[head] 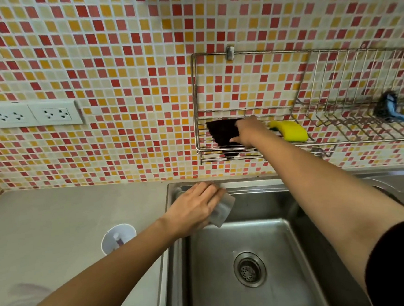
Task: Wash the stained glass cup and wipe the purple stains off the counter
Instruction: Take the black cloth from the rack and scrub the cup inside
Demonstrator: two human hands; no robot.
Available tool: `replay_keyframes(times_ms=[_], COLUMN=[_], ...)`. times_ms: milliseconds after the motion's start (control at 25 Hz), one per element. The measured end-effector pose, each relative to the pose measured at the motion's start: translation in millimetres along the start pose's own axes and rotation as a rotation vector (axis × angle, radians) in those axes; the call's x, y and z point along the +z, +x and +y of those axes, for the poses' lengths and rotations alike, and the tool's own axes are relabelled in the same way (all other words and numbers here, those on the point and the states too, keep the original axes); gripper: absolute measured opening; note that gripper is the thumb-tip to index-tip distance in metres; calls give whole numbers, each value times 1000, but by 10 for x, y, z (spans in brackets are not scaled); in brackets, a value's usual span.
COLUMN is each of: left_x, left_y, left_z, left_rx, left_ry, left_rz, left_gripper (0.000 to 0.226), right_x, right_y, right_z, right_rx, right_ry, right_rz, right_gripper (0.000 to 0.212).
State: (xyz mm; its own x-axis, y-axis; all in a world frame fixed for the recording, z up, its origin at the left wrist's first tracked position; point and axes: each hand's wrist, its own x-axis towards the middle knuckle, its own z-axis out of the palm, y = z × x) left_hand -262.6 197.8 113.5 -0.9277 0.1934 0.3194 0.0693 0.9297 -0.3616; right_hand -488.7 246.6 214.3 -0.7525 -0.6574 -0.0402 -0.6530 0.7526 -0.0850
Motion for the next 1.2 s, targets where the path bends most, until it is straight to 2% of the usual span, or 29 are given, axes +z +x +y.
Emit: replay_keyframes(times_ms=[160,280,320,400,480,560,600,680,720,800,880,960,1040,1200], left_x=[18,-47,-68,-69,-70,-45,-18,57,86,203,236,280,315,375], left_y=[30,-25,-45,-98,-145,-202,-231,-307,-342,-346,-385,-369,-362,-294], left_z=[-62,-109,-109,-92,-52,14,60,222,279,481,530,583,632,784], left_rx=[-176,-468,-542,-609,-593,-571,-574,-593,-591,-564,-588,-614,-615,-568], left_ry=[-206,-708,-842,-963,-1044,-1139,-1162,-1177,-1181,-1201,-1175,-1183,-1192,-1063], left_rz=[-100,-42,-25,-24,-60,-111,-129,-167,-175,-241,-233,-230,-226,-220], left_gripper=[85,91,92,92,91,90,89,85,83,79,78,78,78,84], right_x=[-72,-269,-329,-381,-246,82,287,722,894,1195,1283,1314,1366,1414], right_y=[-135,-412,-556,-896,-1235,-1561,-1701,-1998,-2077,-2246,-2273,-2321,-2390,-2475], right_z=[40,107,146,244,383,557,632,748,758,830,818,848,854,703], right_rx=[-104,-258,-330,-395,-304,-137,-54,36,36,73,125,152,155,105], right_ry=[117,403,478,650,886,1064,1099,1000,901,789,864,856,795,838], right_rz=[77,325,409,507,458,238,92,-144,-189,-215,-196,-107,84,356], right_gripper=[43,39,41,57,84,103,106,97,89,74,66,69,68,33])
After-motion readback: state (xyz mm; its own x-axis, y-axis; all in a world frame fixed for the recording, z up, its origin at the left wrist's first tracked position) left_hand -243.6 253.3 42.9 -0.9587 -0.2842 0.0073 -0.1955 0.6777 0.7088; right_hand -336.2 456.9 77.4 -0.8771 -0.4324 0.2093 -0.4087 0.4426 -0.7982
